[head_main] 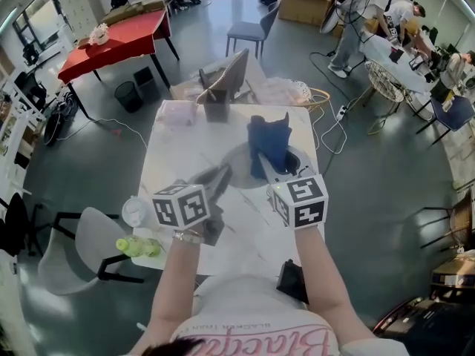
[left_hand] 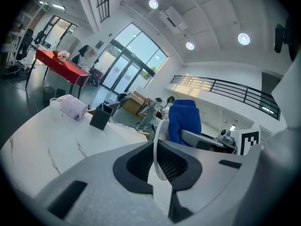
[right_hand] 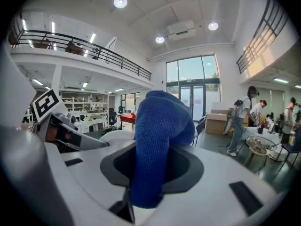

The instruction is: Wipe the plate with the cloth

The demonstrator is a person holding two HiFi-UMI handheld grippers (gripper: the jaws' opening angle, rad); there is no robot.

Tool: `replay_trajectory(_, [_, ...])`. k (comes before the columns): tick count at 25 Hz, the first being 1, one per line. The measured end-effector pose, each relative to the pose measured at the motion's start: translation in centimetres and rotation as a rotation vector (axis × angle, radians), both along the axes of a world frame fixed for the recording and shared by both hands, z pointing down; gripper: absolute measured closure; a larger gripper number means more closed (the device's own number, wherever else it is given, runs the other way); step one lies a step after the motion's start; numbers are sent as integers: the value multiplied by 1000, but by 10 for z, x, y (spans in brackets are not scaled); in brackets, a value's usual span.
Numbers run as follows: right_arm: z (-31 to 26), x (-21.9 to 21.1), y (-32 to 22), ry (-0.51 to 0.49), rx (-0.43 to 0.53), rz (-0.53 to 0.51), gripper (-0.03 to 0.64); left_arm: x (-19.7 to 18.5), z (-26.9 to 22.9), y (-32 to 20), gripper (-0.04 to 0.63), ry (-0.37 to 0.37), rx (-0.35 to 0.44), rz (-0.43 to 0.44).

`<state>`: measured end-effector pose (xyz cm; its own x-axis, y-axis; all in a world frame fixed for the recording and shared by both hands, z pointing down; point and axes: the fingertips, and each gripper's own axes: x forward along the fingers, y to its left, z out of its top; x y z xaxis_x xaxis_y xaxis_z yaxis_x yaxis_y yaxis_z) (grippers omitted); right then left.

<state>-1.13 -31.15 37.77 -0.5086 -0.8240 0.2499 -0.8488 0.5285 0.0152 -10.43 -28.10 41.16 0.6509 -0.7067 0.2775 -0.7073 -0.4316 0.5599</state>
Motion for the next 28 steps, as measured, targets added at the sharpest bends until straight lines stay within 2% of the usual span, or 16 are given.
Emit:
replay_trajectory(10, [6,54,3,1,-25,135,502,-2,-11,5,577,18,23,0])
replay_trajectory(15, [-13,62,22,-51,60,153,502,-3,-16,5,577,12,51,-13])
replay_trajectory(19, [-29,45,44,-68,103,95,500,-5,-17,7,577,30,56,-32])
replay_trajectory(24, [-39,-2,64,-80,116,-34,502,-5,-22,10,577,45,61,-45])
replay_trajectory(28, [-27,-38,69,-65,91,-118,500,-2,-24,12,577,43,68,-45])
